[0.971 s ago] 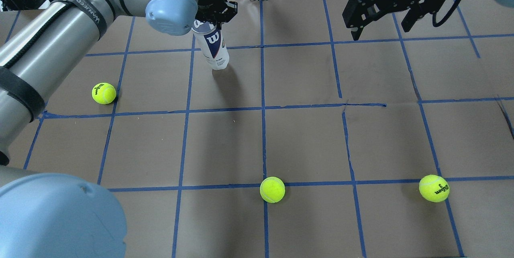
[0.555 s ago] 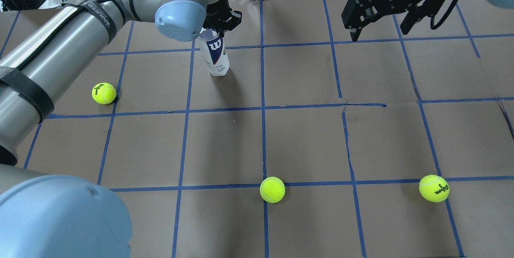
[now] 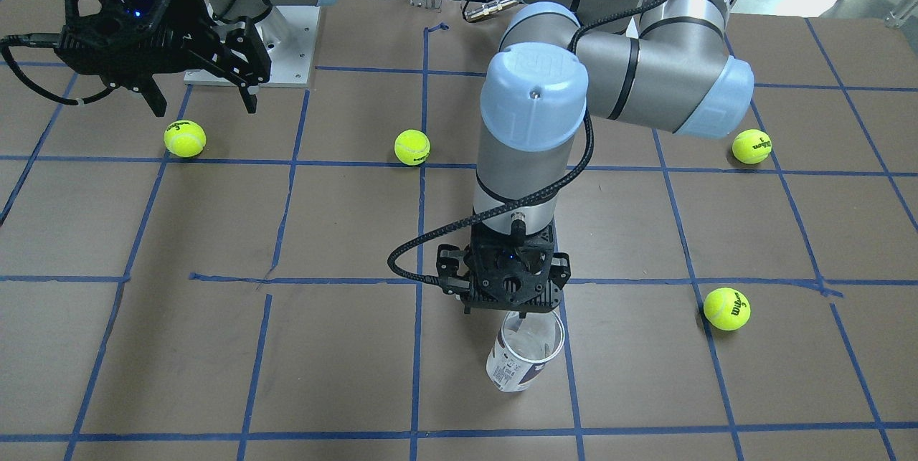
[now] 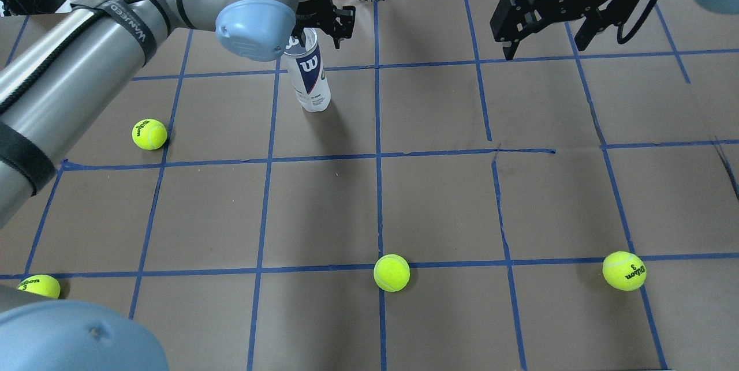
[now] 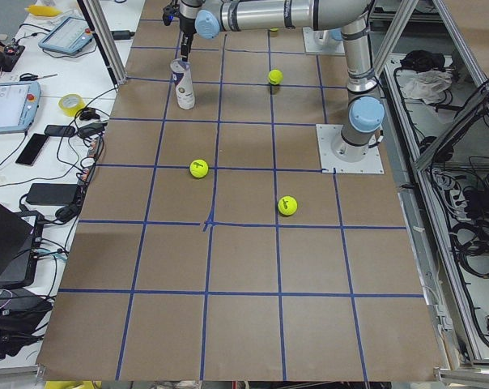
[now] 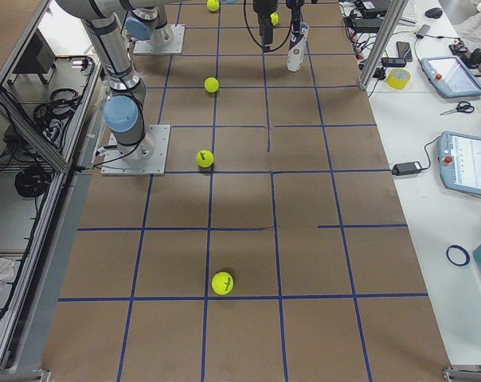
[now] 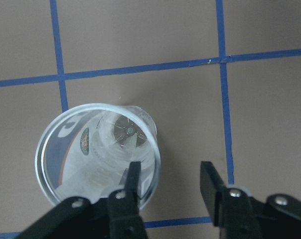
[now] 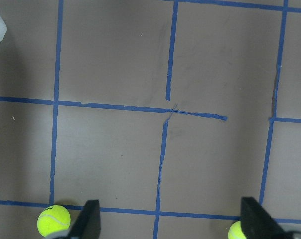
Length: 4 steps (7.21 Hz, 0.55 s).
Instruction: Lift up tennis ball bucket
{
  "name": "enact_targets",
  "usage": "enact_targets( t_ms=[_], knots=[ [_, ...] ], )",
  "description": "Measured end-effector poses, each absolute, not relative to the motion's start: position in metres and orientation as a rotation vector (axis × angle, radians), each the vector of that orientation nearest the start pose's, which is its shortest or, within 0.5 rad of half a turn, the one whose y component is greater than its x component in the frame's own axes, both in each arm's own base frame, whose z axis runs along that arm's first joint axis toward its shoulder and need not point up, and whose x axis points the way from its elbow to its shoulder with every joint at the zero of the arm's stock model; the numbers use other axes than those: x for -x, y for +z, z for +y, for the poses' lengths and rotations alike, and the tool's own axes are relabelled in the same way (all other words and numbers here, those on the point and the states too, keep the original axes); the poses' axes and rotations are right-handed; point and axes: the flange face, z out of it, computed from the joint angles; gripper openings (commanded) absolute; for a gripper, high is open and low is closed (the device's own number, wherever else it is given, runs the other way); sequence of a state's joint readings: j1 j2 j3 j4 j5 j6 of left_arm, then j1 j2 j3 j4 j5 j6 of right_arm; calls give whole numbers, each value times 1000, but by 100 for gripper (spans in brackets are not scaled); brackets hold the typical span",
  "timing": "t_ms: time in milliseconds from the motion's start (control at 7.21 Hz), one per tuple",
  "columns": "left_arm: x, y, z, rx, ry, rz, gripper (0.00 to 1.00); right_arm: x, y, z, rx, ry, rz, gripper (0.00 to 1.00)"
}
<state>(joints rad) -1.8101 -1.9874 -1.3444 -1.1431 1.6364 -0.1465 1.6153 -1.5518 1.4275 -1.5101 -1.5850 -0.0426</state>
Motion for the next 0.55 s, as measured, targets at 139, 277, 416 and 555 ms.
enact_targets(
  t_ms=[139, 277, 416, 555],
  knots=[
    [280, 434, -612, -129, -396, 3096, 100, -154, 543, -496, 134, -100, 3152, 100],
    [275, 468, -589, -128, -385, 3093, 100, -154, 543, -496, 133, -99, 3152, 100],
    [266, 499, -555, -128, -320, 3090, 100, -154, 543, -496, 132, -100, 3152, 100],
    [253, 521, -513, -131, -203, 3083, 100, -154, 544, -496, 132, -100, 3151, 100]
  ],
)
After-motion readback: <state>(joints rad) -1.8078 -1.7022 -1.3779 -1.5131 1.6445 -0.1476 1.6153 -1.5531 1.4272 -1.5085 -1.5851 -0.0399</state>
